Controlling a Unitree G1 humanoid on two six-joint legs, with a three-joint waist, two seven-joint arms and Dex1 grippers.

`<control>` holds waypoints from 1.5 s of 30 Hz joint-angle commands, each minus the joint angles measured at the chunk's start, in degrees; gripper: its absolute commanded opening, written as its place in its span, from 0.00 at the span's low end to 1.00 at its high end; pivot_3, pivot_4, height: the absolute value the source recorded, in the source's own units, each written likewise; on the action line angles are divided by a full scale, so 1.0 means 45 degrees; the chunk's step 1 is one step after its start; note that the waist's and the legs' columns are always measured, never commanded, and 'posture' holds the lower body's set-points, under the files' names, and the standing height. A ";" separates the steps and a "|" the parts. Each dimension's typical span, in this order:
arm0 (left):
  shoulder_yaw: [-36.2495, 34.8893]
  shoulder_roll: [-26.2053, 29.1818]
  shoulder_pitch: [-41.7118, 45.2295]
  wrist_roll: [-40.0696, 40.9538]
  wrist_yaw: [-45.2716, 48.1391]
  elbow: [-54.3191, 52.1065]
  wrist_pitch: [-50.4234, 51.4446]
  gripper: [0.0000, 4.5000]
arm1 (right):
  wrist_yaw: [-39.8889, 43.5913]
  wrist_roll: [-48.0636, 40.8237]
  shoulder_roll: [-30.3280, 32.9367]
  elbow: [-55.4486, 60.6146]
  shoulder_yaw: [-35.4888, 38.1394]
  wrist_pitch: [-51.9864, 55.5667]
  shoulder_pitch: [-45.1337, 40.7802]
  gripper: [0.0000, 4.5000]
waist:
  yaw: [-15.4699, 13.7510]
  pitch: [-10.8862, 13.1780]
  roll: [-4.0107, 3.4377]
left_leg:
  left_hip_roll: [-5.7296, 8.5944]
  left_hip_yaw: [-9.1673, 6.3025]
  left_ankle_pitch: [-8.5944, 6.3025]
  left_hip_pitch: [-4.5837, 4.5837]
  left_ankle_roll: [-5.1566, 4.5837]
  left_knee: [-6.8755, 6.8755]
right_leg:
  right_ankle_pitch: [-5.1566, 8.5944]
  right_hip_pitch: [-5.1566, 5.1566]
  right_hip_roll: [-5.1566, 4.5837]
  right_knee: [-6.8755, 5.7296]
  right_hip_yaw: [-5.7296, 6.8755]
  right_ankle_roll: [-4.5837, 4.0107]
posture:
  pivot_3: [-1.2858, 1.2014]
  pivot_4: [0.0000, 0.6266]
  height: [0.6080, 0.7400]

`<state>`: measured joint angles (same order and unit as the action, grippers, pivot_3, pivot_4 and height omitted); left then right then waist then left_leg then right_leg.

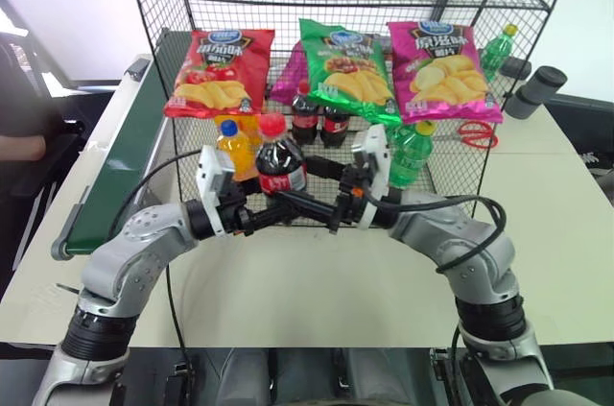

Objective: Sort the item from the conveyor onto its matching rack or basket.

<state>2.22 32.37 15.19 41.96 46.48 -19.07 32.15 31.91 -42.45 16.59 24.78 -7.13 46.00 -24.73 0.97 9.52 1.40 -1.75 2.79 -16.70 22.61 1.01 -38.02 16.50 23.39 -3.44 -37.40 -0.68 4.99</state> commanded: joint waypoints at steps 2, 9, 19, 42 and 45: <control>0.0354 -0.0020 0.0483 -0.0636 0.0691 -0.0142 -0.0515 0.62 | -0.0069 -0.0370 -0.0298 0.0412 -0.0091 0.0193 -0.0221 1.00 | -0.0012 0.0000 0.0000 | -0.0003 -0.0002 0.0000 -0.0001 0.0000 -0.0006 | 0.0000 -0.0001 0.0012 -0.0003 0.0000 0.0001 | 0.52 0.24 1.00; 0.0347 -0.0131 0.0475 -0.1202 0.0975 -0.0086 -0.0542 0.62 | 0.0024 -0.0719 -0.0373 0.0360 0.0171 0.0565 -0.0069 0.68 | -0.0008 0.0000 0.0000 | -0.0015 -0.0004 0.0000 0.0000 -0.0001 -0.0008 | 0.0000 0.0001 0.0034 -0.0005 -0.0003 0.0002 | 0.52 0.24 1.00; 0.0132 -0.0097 0.0235 -0.1392 0.0810 -0.0239 -0.0252 0.99 | 0.0019 -0.0305 -0.0480 0.0156 -0.0003 0.0233 -0.0156 0.68 | -0.0001 0.0000 0.0000 | -0.0018 -0.0006 0.0000 -0.0001 -0.0001 -0.0008 | 0.0000 0.0003 0.0035 -0.0011 -0.0004 0.0002 | 0.52 0.24 1.00; -0.2202 -0.0096 -0.3736 -0.2816 -0.0697 -0.0426 -0.2425 0.99 | -0.1635 0.7214 -0.2513 -0.8901 -0.0227 -1.1202 -0.0349 0.68 | 0.0048 0.0007 -0.0011 | -0.0013 0.0010 0.0000 -0.0010 0.0002 -0.0005 | 0.0000 0.0009 0.0002 -0.0025 -0.0009 0.0002 | 0.52 0.24 1.00; -0.2083 -0.0194 -0.3659 -0.2840 -0.0739 -0.0478 -0.2434 0.99 | -0.2191 0.7924 -0.2720 -1.0468 -0.0056 -1.2650 -0.0724 0.68 | 0.0061 0.0008 -0.0012 | -0.0014 0.0010 0.0001 -0.0011 0.0003 -0.0004 | 0.0000 0.0009 0.0002 -0.0026 -0.0010 0.0002 | 0.52 0.24 1.00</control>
<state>-7.42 31.59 -1.82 29.22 43.32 -19.01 22.06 23.51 -8.21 5.06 -21.56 -8.47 -5.38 -25.40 1.25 9.55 1.35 -1.81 2.83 -16.70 22.56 1.03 -38.04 16.49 23.43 -3.44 -37.52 -0.73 5.00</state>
